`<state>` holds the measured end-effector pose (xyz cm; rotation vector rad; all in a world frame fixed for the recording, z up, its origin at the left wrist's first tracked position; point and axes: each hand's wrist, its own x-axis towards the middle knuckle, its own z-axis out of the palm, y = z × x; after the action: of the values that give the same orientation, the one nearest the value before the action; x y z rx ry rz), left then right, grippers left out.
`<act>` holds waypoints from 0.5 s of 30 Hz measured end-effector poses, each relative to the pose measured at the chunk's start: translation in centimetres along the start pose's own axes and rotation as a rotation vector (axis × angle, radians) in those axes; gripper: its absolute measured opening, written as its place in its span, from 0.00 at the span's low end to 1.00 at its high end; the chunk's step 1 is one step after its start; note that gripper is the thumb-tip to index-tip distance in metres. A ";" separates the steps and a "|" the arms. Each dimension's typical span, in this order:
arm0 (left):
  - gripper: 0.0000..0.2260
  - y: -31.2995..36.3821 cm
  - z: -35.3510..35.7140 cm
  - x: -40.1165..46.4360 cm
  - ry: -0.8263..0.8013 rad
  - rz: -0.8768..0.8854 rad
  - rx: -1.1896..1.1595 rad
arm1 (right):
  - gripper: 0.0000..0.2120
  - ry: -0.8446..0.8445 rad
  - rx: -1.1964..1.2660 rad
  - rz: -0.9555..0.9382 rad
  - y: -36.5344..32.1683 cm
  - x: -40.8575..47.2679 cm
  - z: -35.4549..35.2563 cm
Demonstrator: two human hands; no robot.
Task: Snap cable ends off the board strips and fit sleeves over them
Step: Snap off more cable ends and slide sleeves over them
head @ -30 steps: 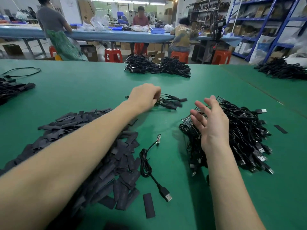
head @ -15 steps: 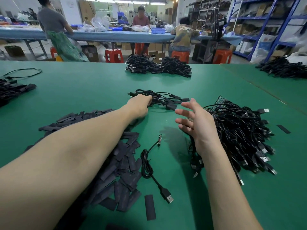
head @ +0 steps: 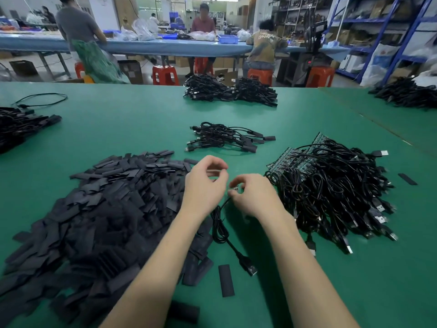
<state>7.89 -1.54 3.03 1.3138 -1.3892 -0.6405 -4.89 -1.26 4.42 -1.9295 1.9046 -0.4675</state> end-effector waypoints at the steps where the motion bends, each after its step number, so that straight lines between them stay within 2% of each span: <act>1: 0.06 -0.2 -0.1 -0.2 0.000 -0.004 -0.024 | 0.09 0.033 0.011 0.022 -0.1 -0.1 0.3; 4: 0.05 -0.5 -0.3 -0.7 -0.062 0.006 -0.037 | 0.10 0.068 0.142 0.094 0.0 -0.1 0.8; 6: 0.05 -0.8 -0.4 -1.0 -0.066 -0.011 -0.051 | 0.12 0.040 0.335 0.129 0.0 0.2 0.8; 9: 0.04 -1.1 -0.1 -1.5 -0.039 -0.072 -0.126 | 0.08 0.016 0.631 0.136 0.1 0.4 0.0; 12: 0.01 -0.6 0.9 -2.0 -0.093 -0.202 -0.307 | 0.08 -0.043 0.944 0.137 0.3 0.4 -1.1; 15: 0.01 0.2 1.1 -1.8 -0.148 -0.303 -0.544 | 0.09 -0.119 1.022 0.127 0.9 0.3 -2.2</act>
<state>6.54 -0.14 2.29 1.0507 -1.0275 -1.2447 -6.76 -1.63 5.86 -1.1137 1.2741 -1.0065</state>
